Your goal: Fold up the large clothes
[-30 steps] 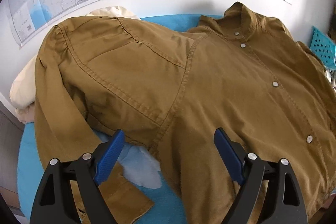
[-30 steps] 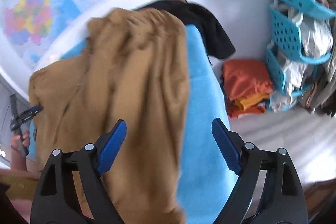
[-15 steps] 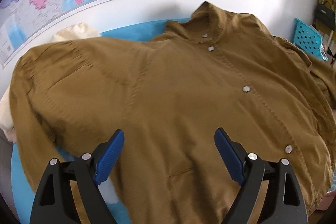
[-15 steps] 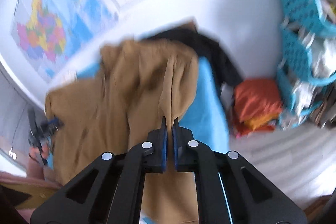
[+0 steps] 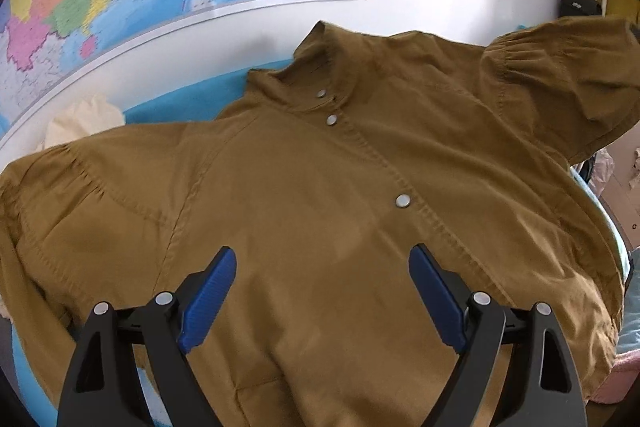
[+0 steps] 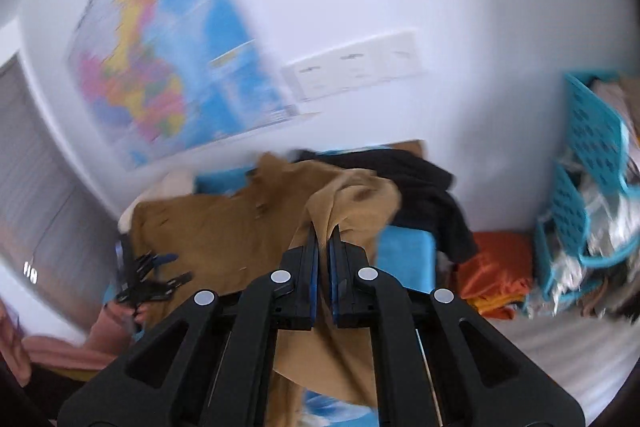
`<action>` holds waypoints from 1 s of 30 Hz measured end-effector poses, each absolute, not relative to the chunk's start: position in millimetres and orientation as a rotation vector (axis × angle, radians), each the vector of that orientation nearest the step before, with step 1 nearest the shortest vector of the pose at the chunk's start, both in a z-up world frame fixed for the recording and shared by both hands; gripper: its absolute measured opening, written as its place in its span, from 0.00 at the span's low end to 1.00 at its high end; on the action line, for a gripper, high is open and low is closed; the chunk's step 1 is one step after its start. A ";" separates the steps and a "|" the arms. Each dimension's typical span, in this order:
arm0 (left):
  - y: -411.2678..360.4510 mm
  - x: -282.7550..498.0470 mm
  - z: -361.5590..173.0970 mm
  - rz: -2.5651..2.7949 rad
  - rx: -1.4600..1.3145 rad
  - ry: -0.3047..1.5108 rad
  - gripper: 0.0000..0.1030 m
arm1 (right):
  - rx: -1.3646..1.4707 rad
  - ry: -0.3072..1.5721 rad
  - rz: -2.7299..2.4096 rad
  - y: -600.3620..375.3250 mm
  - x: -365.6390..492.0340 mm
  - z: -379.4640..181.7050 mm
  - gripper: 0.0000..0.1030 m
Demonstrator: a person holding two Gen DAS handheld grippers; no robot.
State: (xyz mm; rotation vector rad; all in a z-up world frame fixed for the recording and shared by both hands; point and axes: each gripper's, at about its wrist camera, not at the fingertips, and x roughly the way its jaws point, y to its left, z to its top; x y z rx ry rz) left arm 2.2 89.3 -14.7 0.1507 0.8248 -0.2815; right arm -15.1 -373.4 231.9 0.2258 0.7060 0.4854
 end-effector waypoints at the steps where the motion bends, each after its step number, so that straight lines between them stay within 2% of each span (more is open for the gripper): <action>1: 89.2 2.7 -13.6 -0.290 0.145 0.821 0.84 | 0.199 0.710 0.517 -358.2 -15.1 239.5 0.04; 9: 101.4 2.7 -5.3 -0.358 0.075 0.783 0.84 | -0.006 0.761 0.759 -215.4 -1.7 260.3 0.05; 13: 124.6 -2.2 -3.3 -0.364 0.017 0.767 0.84 | -0.044 0.858 0.865 -142.9 27.5 230.2 0.05; 20: 175.2 -13.8 -3.9 -0.309 -0.062 0.750 0.84 | 0.034 1.092 0.913 -50.4 95.5 138.4 0.09; 21: 179.9 -14.4 -4.3 -0.305 -0.067 0.750 0.84 | 0.047 1.125 0.906 -40.2 106.5 122.3 0.11; 23: 188.2 -18.0 -6.7 -0.291 -0.072 0.754 0.84 | 0.081 1.189 0.866 -28.0 124.2 94.3 0.25; 24: 191.2 -18.7 -7.6 -0.288 -0.075 0.756 0.85 | 0.089 1.218 0.859 -24.5 130.1 85.4 0.45; 25: 194.1 -19.8 -8.6 -0.286 -0.082 0.757 0.85 | 0.113 1.219 0.831 -25.2 135.8 79.1 0.56; 30: 196.0 -20.2 -8.9 -0.317 -0.110 0.748 0.88 | 0.175 1.140 0.836 -52.1 136.7 98.1 0.56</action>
